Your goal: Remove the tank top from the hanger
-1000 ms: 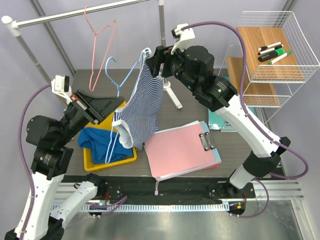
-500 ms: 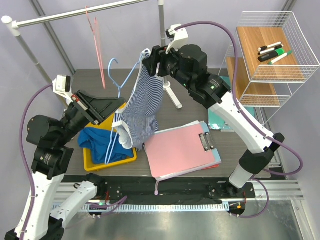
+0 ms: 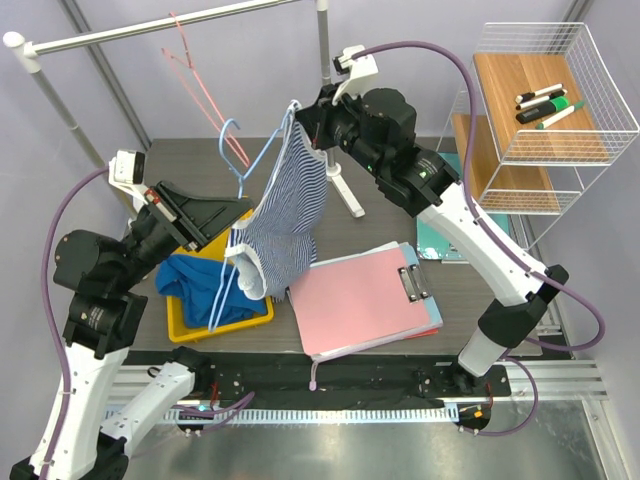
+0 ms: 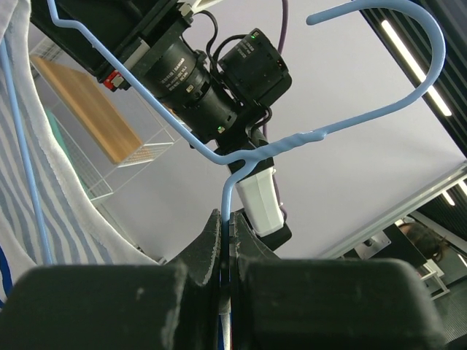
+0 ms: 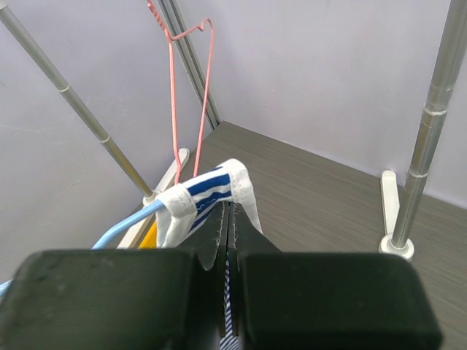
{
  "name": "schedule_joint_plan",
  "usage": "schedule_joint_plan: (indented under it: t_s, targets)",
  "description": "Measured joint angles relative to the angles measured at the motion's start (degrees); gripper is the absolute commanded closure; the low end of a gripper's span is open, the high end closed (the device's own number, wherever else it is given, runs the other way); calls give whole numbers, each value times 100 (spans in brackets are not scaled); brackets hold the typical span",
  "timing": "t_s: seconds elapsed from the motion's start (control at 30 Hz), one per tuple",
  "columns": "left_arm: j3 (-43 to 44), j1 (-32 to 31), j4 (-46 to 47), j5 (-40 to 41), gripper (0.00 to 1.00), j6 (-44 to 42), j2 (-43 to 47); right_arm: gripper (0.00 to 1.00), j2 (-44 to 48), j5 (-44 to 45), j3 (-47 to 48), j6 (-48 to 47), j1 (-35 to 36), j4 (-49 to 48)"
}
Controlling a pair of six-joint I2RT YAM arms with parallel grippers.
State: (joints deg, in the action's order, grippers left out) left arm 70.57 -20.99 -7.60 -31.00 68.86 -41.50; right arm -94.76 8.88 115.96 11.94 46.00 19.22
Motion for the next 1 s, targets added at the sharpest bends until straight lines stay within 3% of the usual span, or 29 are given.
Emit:
schedule_joint_plan:
  t_s: [0.23, 0.37, 0.47, 0.77, 1.0]
  targets:
    - [0, 0, 0, -26, 100, 24, 2, 98, 2, 131, -72, -31, -31, -46]
    - [0, 0, -17, -22, 100, 15, 9, 58, 170, 192, -313, 17, -37, -72]
    - [0, 0, -61, -13, 100, -28, 11, 50, 428, 52, -566, 155, -37, 4]
    - [0, 0, -136, -7, 100, -66, 11, 44, 964, -409, -654, 435, -42, -2]
    - [0, 0, -179, -9, 100, -72, 11, 52, 671, -457, -304, 472, -42, 13]
